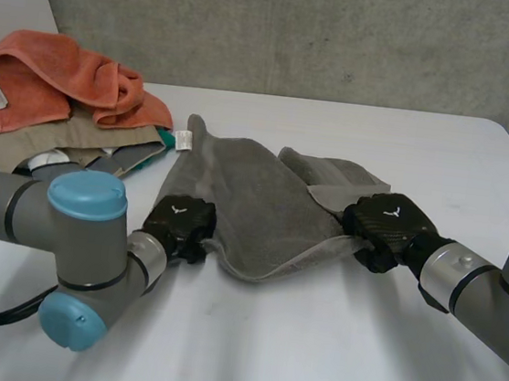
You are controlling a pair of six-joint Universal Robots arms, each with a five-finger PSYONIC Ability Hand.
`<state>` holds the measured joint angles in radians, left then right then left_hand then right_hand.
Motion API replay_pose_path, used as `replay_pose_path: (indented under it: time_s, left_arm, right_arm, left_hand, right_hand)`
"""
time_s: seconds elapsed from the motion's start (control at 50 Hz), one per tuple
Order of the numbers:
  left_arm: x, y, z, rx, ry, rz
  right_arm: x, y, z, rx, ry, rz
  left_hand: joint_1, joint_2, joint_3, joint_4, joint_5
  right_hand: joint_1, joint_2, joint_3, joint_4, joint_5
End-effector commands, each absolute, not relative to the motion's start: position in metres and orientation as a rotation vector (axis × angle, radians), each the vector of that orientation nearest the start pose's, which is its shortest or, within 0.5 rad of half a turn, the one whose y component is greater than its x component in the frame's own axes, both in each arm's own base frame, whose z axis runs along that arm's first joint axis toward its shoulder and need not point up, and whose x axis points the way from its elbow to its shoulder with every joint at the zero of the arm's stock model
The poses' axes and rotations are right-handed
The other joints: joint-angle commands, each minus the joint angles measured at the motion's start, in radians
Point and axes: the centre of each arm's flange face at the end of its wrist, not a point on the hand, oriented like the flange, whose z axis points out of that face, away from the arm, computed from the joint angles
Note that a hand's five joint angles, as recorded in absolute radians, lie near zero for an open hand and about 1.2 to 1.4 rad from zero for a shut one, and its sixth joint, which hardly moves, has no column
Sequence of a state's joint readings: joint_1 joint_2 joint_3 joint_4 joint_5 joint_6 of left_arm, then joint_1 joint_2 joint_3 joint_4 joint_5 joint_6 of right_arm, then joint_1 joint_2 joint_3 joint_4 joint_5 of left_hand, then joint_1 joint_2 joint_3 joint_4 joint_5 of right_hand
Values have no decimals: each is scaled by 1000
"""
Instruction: Fold the laundry.
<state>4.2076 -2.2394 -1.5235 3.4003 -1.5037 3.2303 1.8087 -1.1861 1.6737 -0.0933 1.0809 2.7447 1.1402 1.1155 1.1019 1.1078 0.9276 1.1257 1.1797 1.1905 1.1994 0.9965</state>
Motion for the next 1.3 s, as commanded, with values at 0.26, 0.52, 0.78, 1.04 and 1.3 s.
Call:
replay_pose_path:
  time_s: [0.26,0.52,0.78,1.04,1.3]
  left_arm:
    - [-265,-201,302,1021,2277,-2378]
    - [-254,-217,314,1122,2249,-2153]
    - [-305,-315,243,1233,2228,-2098]
    - [-302,-341,441,579,1262,-3097]
    - [-289,-333,362,748,1769,-2802]
  right_arm:
    - [221,-237,296,-1357,2001,-1903]
    - [215,-219,327,-1517,2031,-1940]
    - [264,-285,256,-1449,2098,-1784]
    - [265,-332,415,-604,1286,-2689]
    - [269,-308,332,-1017,1676,-2270]
  left_hand:
    - [256,281,294,288,294]
    - [256,281,294,288,294]
    - [256,281,294,288,294]
    - [256,281,294,288,294]
    - [256,281,294,288,294]
  right_hand:
    - [271,217,206,197,225]
    - [271,217,206,197,225]
    - [271,217,206,197,225]
    - [271,217,206,197,225]
    - [271,217,206,197,225]
